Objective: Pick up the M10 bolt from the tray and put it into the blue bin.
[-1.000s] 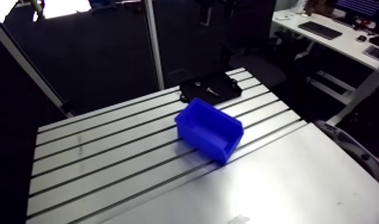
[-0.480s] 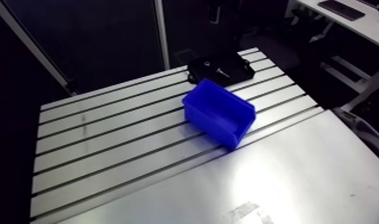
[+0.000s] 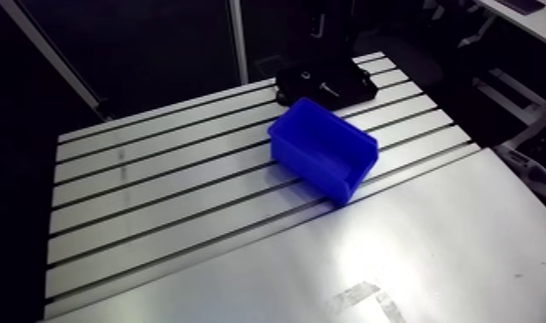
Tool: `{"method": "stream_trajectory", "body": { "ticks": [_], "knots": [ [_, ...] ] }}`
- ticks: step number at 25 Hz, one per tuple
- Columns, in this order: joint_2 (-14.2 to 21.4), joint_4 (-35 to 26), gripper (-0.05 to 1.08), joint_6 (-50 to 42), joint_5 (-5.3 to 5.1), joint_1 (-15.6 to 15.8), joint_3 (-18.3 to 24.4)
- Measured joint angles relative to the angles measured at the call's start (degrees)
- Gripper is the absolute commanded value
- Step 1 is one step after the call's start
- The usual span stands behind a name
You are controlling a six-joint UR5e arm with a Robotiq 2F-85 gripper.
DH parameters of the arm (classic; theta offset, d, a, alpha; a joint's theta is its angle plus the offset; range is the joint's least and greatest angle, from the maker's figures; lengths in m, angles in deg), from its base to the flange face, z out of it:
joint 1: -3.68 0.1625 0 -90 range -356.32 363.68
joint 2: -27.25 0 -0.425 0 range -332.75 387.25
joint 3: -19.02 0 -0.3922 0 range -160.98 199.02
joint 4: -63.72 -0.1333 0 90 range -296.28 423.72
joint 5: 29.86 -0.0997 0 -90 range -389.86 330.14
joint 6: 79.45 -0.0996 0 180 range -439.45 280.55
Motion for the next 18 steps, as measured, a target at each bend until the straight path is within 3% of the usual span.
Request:
{"method": "stream_trajectory", "body": {
  "ticks": [10,18],
  "knots": [
    [-1.27,1.42,0.08,0.05,-0.12,-0.99,-1.48],
    [-1.34,5.28,0.2,0.07,-0.26,-1.42,-5.43]
  ]
}}
